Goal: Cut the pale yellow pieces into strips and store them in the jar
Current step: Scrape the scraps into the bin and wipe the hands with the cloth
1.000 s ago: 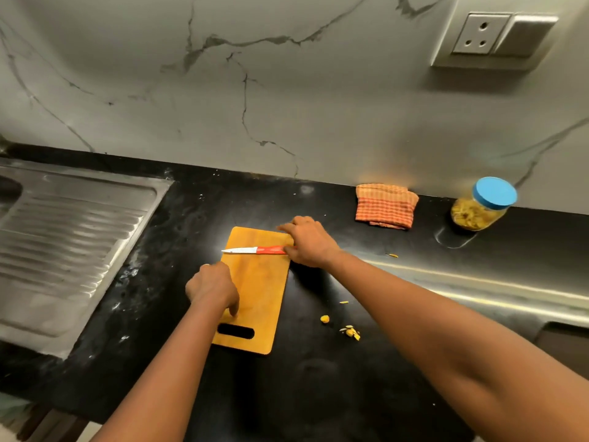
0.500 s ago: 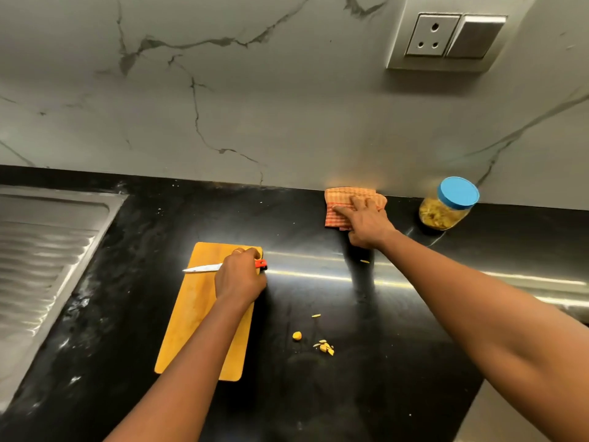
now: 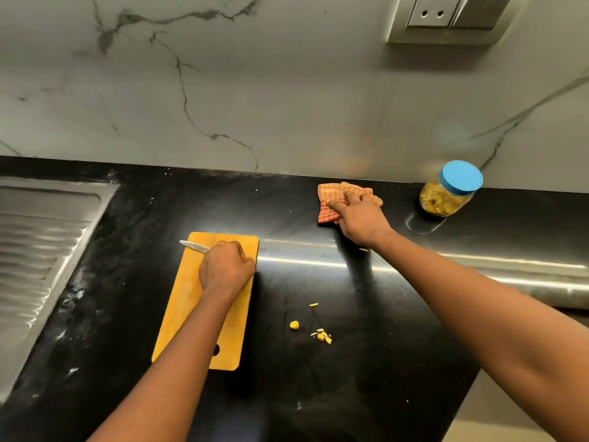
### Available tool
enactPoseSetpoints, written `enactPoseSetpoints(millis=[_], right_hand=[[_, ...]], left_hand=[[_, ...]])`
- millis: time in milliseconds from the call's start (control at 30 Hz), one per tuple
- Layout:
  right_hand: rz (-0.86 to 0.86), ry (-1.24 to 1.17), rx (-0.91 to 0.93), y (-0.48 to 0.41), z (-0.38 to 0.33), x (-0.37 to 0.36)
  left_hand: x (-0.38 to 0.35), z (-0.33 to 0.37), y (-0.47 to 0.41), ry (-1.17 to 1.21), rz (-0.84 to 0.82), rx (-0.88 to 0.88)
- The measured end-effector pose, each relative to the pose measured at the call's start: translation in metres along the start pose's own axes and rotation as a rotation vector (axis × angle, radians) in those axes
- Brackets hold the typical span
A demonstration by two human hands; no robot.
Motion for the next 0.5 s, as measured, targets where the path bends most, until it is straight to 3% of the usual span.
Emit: enactPoseSetpoints(millis=[500], right_hand=[[0.079, -0.140, 0.008, 0.132, -0.025, -0.034]], left_hand=[[-0.003, -0.015, 0.036, 0.053, -0.018, 0.071]])
Point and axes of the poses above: each hand's wrist, its own y-axis away from the middle knuckle, its own x-axis out of the back of the hand, z = x × y, the point moved 1 cm from there along -y, towards the middle knuckle, and after that the axes turned 1 degree about z, right-handed, at the moved point
